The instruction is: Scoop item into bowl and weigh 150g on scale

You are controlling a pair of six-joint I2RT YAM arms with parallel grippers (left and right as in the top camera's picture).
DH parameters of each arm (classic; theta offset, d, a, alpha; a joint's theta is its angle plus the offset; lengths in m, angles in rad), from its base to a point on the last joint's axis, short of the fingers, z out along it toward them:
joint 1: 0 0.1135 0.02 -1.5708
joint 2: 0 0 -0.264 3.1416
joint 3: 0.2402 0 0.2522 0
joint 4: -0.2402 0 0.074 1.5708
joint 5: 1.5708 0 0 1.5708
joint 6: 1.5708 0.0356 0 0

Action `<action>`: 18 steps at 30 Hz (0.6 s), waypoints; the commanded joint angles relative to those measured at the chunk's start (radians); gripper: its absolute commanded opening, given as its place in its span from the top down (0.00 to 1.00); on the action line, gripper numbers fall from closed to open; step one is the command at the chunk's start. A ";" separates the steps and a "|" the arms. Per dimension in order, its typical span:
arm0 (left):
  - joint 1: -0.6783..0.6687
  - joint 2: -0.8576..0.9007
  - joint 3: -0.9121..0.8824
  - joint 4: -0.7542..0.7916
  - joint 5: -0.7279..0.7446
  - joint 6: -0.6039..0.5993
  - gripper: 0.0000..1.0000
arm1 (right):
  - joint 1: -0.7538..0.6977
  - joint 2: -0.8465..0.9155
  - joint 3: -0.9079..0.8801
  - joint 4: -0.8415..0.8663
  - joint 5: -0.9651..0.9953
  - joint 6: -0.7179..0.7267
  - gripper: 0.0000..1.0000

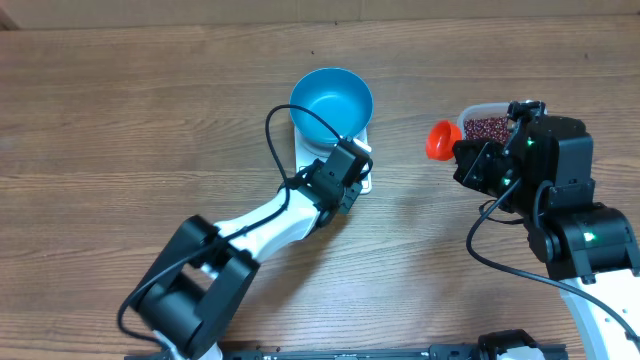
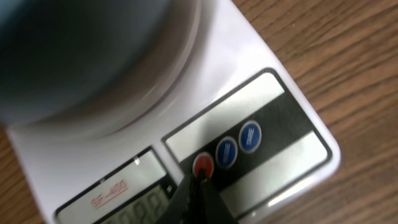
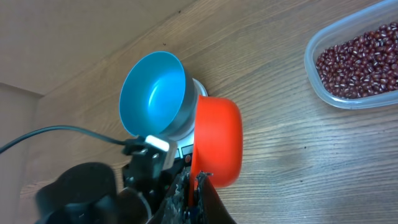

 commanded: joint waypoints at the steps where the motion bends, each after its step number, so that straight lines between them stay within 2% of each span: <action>1: -0.014 -0.127 -0.003 -0.042 0.008 -0.007 0.96 | 0.004 -0.004 0.030 0.010 -0.005 0.002 0.96; 9: -0.019 -0.377 -0.003 -0.252 0.023 -0.037 0.96 | 0.004 -0.004 0.030 0.011 -0.005 0.003 0.96; 10: -0.017 -0.410 -0.003 -0.276 0.025 -0.069 0.86 | 0.004 -0.004 0.030 0.011 -0.005 0.002 0.96; 12: -0.011 -0.478 -0.003 -0.320 0.027 -0.131 0.13 | 0.004 -0.004 0.030 0.010 -0.005 0.002 0.96; 13: -0.009 -0.512 -0.003 -0.337 0.027 -0.148 0.00 | 0.004 -0.004 0.030 0.010 -0.005 0.002 0.96; 16: -0.005 -0.596 -0.003 -0.374 0.024 -0.145 0.00 | 0.004 -0.004 0.030 0.012 -0.005 0.002 0.96; 18: -0.003 -0.642 -0.003 -0.397 0.023 -0.100 0.00 | 0.004 -0.004 0.030 0.015 -0.005 0.002 0.96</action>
